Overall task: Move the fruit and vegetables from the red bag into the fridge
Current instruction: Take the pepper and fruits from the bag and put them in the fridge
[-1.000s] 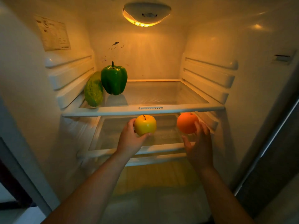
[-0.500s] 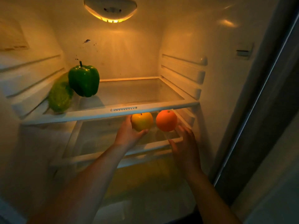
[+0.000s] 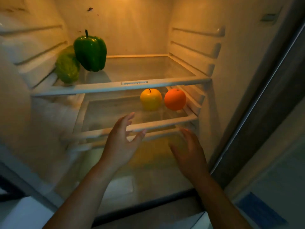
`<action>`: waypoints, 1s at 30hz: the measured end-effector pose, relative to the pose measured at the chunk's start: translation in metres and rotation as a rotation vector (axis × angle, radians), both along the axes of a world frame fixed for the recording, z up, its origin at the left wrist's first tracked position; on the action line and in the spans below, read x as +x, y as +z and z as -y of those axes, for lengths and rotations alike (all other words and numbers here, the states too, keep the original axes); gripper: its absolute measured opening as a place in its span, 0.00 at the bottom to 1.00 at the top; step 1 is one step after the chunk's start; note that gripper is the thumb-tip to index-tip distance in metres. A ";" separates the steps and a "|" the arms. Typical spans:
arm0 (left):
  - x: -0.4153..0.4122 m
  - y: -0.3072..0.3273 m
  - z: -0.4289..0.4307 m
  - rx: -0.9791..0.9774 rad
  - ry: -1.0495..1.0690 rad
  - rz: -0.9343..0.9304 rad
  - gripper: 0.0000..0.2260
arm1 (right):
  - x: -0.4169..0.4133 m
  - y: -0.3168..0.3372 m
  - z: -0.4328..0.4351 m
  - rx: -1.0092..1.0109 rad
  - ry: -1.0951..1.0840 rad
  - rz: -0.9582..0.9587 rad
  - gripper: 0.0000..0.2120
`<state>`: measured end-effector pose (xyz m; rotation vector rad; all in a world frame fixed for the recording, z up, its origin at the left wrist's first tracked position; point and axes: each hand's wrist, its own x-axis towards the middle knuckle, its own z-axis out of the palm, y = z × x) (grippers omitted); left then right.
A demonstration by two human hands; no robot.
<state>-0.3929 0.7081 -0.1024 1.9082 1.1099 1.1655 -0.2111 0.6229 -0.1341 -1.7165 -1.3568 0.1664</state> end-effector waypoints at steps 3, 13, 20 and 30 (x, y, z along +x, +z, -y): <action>-0.019 -0.008 0.028 -0.045 -0.061 -0.011 0.23 | -0.025 -0.007 0.026 -0.083 -0.022 -0.032 0.28; -0.068 -0.079 0.113 -0.149 -0.445 -0.485 0.24 | -0.103 -0.057 0.165 -0.355 -0.146 -0.061 0.24; -0.049 -0.113 0.188 -0.122 -0.857 -0.712 0.25 | -0.134 -0.082 0.276 -0.559 -0.295 -0.098 0.24; 0.031 -0.115 0.309 -0.069 -1.090 -0.863 0.22 | -0.097 -0.088 0.421 -0.619 -0.431 -0.216 0.25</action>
